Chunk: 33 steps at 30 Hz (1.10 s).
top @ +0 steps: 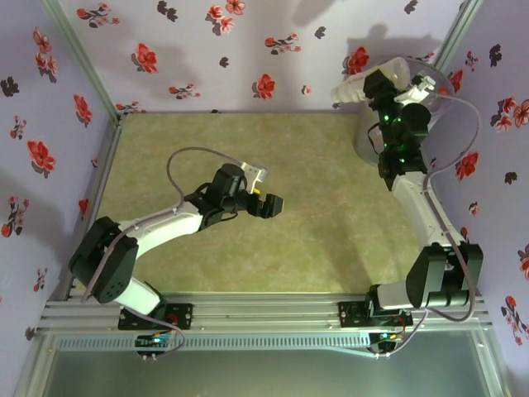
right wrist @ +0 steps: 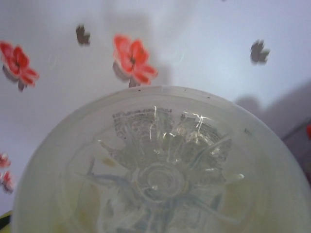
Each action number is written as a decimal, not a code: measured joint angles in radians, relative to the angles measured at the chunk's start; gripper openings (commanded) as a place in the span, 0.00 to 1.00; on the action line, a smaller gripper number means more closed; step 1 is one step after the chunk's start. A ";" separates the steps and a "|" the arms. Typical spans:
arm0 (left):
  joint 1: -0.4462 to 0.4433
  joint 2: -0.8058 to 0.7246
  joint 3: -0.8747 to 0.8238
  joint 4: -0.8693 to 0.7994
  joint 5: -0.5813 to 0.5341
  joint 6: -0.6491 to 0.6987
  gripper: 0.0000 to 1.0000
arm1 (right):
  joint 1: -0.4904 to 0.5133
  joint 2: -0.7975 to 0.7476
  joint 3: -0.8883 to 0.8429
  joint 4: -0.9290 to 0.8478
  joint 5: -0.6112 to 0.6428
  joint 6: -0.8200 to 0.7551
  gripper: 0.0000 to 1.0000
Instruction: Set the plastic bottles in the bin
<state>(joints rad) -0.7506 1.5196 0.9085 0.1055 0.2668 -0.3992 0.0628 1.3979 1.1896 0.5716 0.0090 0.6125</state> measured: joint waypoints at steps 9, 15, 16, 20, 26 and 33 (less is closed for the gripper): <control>-0.004 0.032 0.000 0.076 0.010 -0.050 1.00 | 0.000 0.089 0.023 0.188 0.259 -0.161 0.49; -0.006 0.063 0.000 0.082 0.019 -0.059 1.00 | 0.000 0.124 0.056 0.222 0.307 -0.354 0.49; -0.006 0.066 0.000 0.082 0.020 -0.059 1.00 | 0.000 0.132 0.064 0.224 0.310 -0.378 0.49; -0.006 0.068 0.002 0.082 0.024 -0.060 1.00 | -0.007 0.164 0.086 0.225 0.310 -0.446 0.49; -0.007 0.068 0.002 0.081 0.025 -0.060 1.00 | -0.027 0.211 0.112 0.215 0.310 -0.491 0.50; -0.007 0.069 0.002 0.080 0.026 -0.060 1.00 | -0.032 0.278 0.117 0.200 0.311 -0.501 0.51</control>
<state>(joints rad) -0.7574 1.5887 0.9100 0.1860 0.2924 -0.4587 0.0303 1.6760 1.3071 0.7719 0.3195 0.1112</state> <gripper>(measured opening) 0.996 0.600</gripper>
